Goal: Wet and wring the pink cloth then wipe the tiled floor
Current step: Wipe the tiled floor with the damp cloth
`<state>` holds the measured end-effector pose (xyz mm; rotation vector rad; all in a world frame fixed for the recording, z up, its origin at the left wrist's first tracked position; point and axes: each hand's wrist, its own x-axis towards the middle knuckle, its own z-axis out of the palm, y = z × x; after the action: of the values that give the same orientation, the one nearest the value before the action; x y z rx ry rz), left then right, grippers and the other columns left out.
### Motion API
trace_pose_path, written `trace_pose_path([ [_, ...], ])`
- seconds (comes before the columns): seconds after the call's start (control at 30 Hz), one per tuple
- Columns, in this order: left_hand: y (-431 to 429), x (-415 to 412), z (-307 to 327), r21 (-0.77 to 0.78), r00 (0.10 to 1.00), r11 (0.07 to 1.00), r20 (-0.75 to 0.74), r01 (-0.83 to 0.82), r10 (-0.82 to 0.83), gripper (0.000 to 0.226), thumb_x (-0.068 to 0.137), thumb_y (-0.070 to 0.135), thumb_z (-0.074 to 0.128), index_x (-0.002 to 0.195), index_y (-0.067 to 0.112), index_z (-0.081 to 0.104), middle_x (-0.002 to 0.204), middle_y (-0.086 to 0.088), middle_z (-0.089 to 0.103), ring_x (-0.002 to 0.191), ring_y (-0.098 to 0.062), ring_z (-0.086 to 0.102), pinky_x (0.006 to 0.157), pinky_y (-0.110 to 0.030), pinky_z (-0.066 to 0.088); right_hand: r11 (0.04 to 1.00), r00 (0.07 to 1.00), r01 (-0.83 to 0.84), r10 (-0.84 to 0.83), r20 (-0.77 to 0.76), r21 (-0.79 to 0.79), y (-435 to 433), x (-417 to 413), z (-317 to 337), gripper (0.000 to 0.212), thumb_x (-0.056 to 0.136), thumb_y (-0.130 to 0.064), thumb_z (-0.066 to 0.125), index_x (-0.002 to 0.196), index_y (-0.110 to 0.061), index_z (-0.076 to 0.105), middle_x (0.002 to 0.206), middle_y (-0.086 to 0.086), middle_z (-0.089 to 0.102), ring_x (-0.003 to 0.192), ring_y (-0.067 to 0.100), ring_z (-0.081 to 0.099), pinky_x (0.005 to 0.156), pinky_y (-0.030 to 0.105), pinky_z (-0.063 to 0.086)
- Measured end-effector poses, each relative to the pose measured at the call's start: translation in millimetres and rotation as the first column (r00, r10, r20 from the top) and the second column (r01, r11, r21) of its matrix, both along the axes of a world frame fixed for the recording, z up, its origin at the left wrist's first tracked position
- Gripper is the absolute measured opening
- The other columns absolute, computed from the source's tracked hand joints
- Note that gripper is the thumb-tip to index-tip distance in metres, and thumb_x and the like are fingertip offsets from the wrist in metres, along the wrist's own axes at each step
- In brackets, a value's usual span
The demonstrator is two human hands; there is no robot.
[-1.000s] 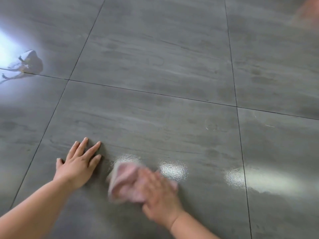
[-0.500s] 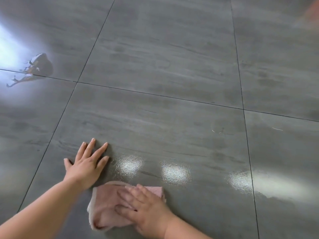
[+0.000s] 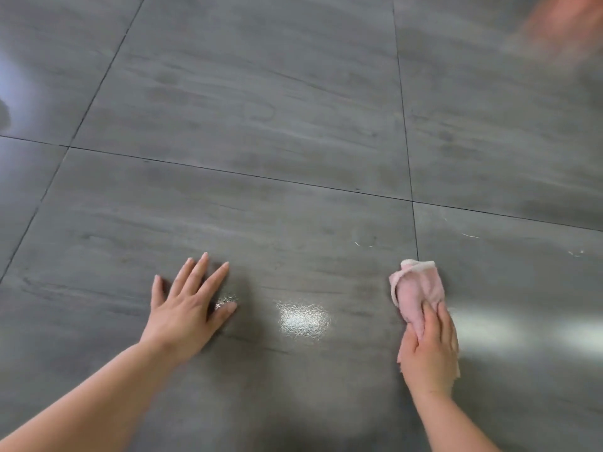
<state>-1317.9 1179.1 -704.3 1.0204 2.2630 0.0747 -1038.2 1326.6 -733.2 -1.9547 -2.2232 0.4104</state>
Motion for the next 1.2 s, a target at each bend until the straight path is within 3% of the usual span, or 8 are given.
trace_pose_path([
  [0.1,22.9,15.0,-9.1,-0.076,1.000,0.997,-0.022,0.003,-0.005,0.068,0.084,0.067,0.022,0.141,0.042,-0.005,0.155,0.006,-0.017,0.142,-0.020,-0.021,0.113,-0.056,-0.007,0.941,0.938,0.338,-0.339,-0.074,-0.026,25.9,-22.6,2.1,0.053,0.087,-0.022,0.034,0.136,-0.003,0.039,0.148,0.023,0.029,0.136,0.038,0.027,0.111,0.043,0.021],
  [0.2,24.6,18.4,-13.1,-0.118,0.998,0.993,-0.067,-0.003,-0.005,0.068,0.086,0.061,0.025,0.140,0.041,-0.011,0.154,0.005,-0.020,0.141,-0.022,-0.024,0.112,-0.059,-0.007,0.943,0.943,0.325,-0.329,-0.053,-0.072,60.7,-49.5,6.5,0.051,0.095,-0.017,0.036,0.144,-0.012,0.025,0.153,0.021,0.017,0.140,0.034,0.017,0.113,0.039,0.015],
  [0.43,29.1,24.0,-9.2,-0.105,0.998,0.993,-0.050,-0.049,0.044,0.070,0.085,0.060,0.032,0.141,0.041,-0.005,0.155,0.005,-0.017,0.141,-0.021,-0.022,0.112,-0.057,-0.007,0.895,0.926,-0.377,0.364,-0.096,-0.239,43.5,-133.3,14.4,0.054,0.098,-0.026,0.035,0.147,-0.027,0.013,0.157,0.010,-0.007,0.144,0.027,-0.002,0.115,0.033,0.000],
  [0.6,30.2,21.6,-6.0,-0.115,0.997,0.993,-0.070,-0.028,0.020,0.069,0.085,0.060,0.031,0.140,0.041,-0.006,0.155,0.006,-0.017,0.142,-0.020,-0.022,0.113,-0.056,-0.004,0.753,0.760,-0.649,0.641,-0.103,-0.105,44.7,-128.1,3.6,0.052,0.085,-0.028,0.028,0.130,-0.019,0.052,0.146,0.019,0.037,0.134,0.036,0.036,0.111,0.048,0.022],
  [0.87,29.9,20.8,-11.0,-0.125,0.996,0.992,-0.094,-0.004,-0.008,0.071,0.086,0.060,0.029,0.140,0.039,-0.012,0.154,0.004,-0.020,0.141,-0.022,-0.023,0.113,-0.057,-0.004,0.984,0.994,-0.096,0.103,0.036,-0.151,82.4,-87.2,7.0,0.051,0.094,-0.025,0.030,0.145,-0.018,0.024,0.155,0.017,0.012,0.142,0.033,0.012,0.114,0.038,0.008],
  [1.0,30.0,21.2,-11.7,-0.081,0.995,0.996,-0.094,-0.021,0.013,0.070,0.086,0.058,0.032,0.142,0.038,-0.006,0.155,0.005,-0.018,0.142,-0.021,-0.022,0.113,-0.056,-0.004,0.876,0.877,-0.480,0.481,0.012,-0.038,22.2,-145.1,-2.6,0.048,0.072,-0.034,0.036,0.117,-0.025,0.049,0.118,0.015,0.065,0.109,0.033,0.058,0.083,0.041,0.055],
  [1.1,24.3,18.5,-13.8,-0.015,0.995,1.000,-0.093,-0.023,0.022,0.072,0.082,0.068,0.027,0.143,0.033,0.011,0.156,0.004,-0.008,0.143,-0.019,-0.017,0.113,-0.054,-0.005,0.701,0.707,-0.693,0.707,0.034,-0.166,-12.7,-161.5,4.3,0.050,0.068,-0.037,0.032,0.107,-0.039,0.064,0.115,-0.004,0.068,0.106,0.015,0.064,0.084,0.032,0.053],
  [1.2,16.0,12.7,-12.9,0.077,0.996,0.997,-0.090,0.001,0.006,0.105,0.050,0.081,0.005,0.142,0.033,0.017,0.156,0.006,0.002,0.143,-0.013,-0.007,0.113,-0.050,-0.003,0.712,0.718,-0.682,0.695,0.032,-0.165,8.8,-143.2,3.0,0.050,0.068,-0.035,0.034,0.105,-0.035,0.068,0.115,-0.002,0.068,0.103,0.017,0.066,0.081,0.036,0.054],
])
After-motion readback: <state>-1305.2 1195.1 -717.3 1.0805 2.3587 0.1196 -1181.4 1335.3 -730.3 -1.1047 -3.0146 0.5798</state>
